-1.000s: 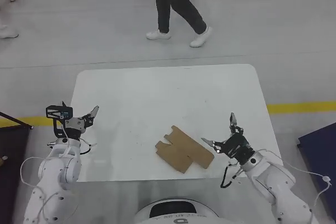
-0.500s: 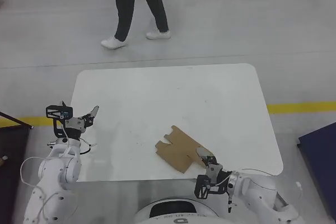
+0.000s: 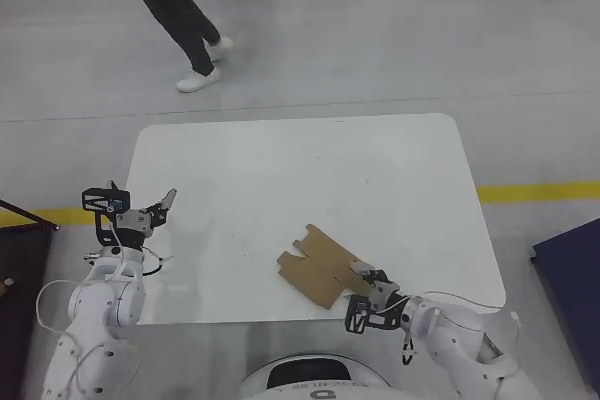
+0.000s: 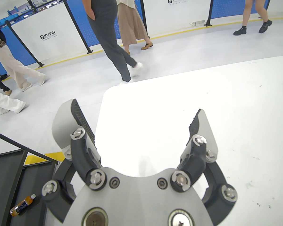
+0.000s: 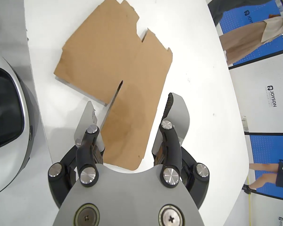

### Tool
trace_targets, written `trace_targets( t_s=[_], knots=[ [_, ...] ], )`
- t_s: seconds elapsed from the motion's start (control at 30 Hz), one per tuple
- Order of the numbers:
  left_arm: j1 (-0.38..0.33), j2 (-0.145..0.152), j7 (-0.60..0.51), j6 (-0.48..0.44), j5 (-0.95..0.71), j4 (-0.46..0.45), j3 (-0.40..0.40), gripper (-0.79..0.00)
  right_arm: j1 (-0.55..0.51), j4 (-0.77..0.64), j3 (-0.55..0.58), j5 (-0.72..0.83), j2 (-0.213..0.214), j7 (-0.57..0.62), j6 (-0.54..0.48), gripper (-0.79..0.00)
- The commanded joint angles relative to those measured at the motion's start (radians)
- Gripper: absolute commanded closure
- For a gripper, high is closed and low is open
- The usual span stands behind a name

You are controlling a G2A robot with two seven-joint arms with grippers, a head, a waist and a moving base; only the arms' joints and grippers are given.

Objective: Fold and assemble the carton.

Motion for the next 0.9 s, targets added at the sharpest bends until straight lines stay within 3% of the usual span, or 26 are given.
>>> trace_targets(
  t_s=[0.0, 0.1, 0.37, 0.67, 0.87],
  knots=[
    [0.0, 0.0, 0.0, 0.0, 0.0, 0.0, 0.0, -0.785, -0.002, 0.0, 0.005, -0.001, 0.002, 0.005, 0.004, -0.545],
    [0.0, 0.0, 0.0, 0.0, 0.0, 0.0, 0.0, -0.785, -0.012, -0.005, 0.019, -0.01, 0.004, 0.025, 0.022, -0.483],
    [0.0, 0.0, 0.0, 0.0, 0.0, 0.0, 0.0, -0.785, -0.037, -0.02, 0.025, -0.096, 0.009, 0.084, 0.119, -0.428],
    [0.0, 0.0, 0.0, 0.0, 0.0, 0.0, 0.0, -0.785, -0.013, 0.022, -0.041, -0.226, 0.005, 0.108, 0.252, -0.366],
    [0.0, 0.0, 0.0, 0.0, 0.0, 0.0, 0.0, -0.785, 0.026, 0.056, -0.087, -0.309, -0.002, 0.171, 0.327, -0.283]
  ],
)
